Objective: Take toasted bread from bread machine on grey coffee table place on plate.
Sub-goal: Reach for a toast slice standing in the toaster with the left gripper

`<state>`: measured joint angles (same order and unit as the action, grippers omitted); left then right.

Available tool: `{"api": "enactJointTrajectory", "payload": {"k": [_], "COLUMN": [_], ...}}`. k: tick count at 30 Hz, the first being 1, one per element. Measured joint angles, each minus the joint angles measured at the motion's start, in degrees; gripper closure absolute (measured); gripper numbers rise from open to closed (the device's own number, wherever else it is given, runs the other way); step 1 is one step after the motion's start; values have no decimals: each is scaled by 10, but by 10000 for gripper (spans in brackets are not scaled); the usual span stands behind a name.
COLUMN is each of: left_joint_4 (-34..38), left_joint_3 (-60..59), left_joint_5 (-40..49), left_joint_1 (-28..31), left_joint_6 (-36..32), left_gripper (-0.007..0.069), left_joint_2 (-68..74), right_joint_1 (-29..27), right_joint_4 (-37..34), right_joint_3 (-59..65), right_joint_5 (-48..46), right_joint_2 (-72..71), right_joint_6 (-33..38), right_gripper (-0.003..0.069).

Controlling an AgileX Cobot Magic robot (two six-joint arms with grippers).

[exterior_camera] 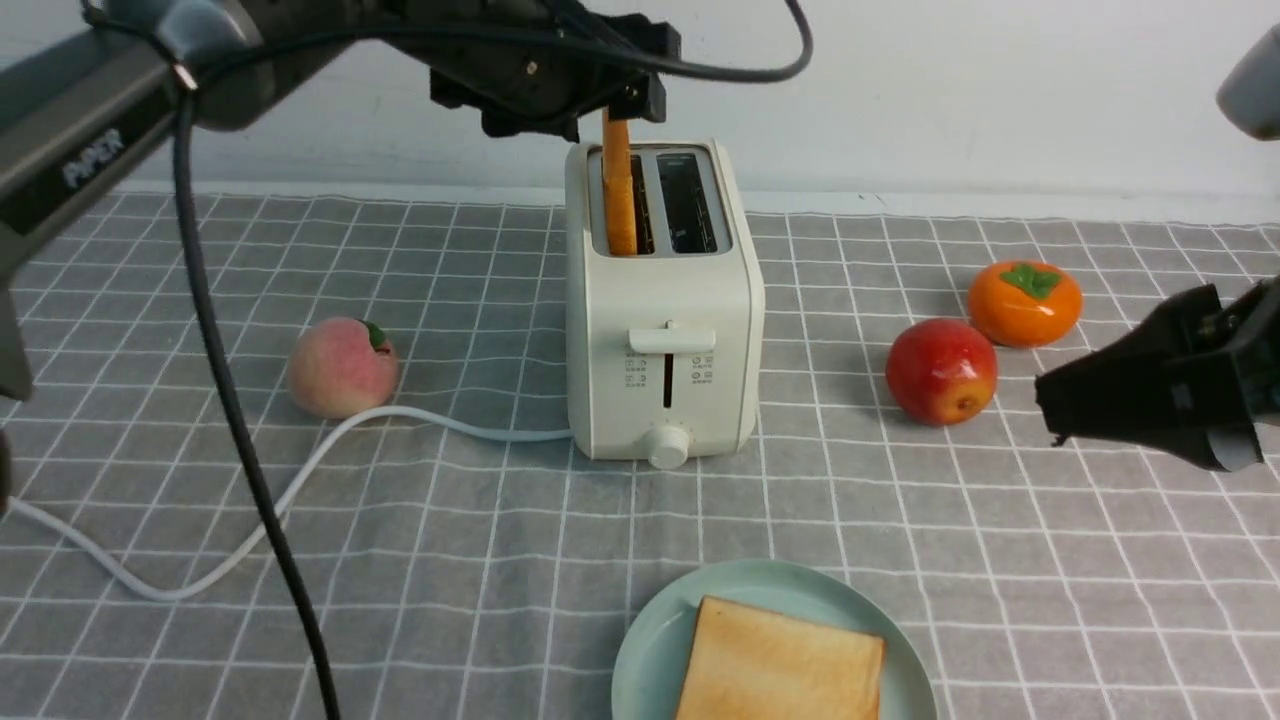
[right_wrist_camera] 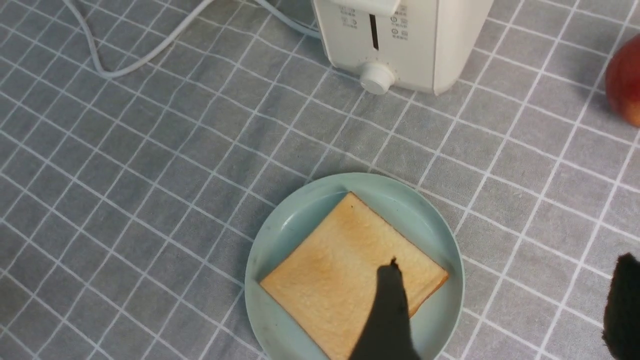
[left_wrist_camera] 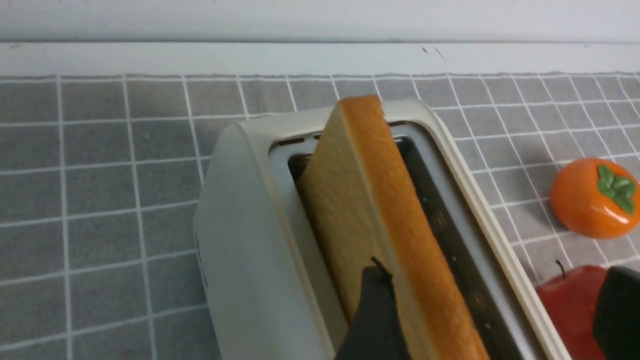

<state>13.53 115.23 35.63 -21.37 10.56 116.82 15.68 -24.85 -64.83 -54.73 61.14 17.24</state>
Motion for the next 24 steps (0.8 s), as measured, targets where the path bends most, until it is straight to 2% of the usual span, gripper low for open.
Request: {"api": "enactJointTrajectory", "payload": {"k": [8, 12, 13, 16, 19, 20, 24], "left_joint_4": [1, 1, 1, 1, 0, 0, -3], "left_joint_3": [0, 0, 0, 0, 0, 0, 0], "left_joint_5": [-39, -40, -40, -40, -22, -12, 9], "left_joint_1": [0, 0, 0, 0, 0, 0, 0], "left_joint_6": [5, 5, 5, 5, 5, 5, 5], "left_gripper": [93, 130, 158, 324, 543, 566, 559], "left_joint_2": [41, 41, 41, 41, 30, 21, -15], "right_joint_1": [0, 0, 0, 0, 0, 0, 0], "right_joint_4": [9, 12, 12, 13, 13, 13, 13], "right_joint_3": [1, 1, 1, 1, 1, 1, 1], "right_joint_5": [0, 0, 0, 0, 0, 0, 0], "right_joint_2": [0, 0, 0, 0, 0, 0, 0], "right_joint_6": [0, 0, 0, 0, 0, 0, -2], "right_gripper": [126, 126, 126, 126, 126, 126, 126]}}
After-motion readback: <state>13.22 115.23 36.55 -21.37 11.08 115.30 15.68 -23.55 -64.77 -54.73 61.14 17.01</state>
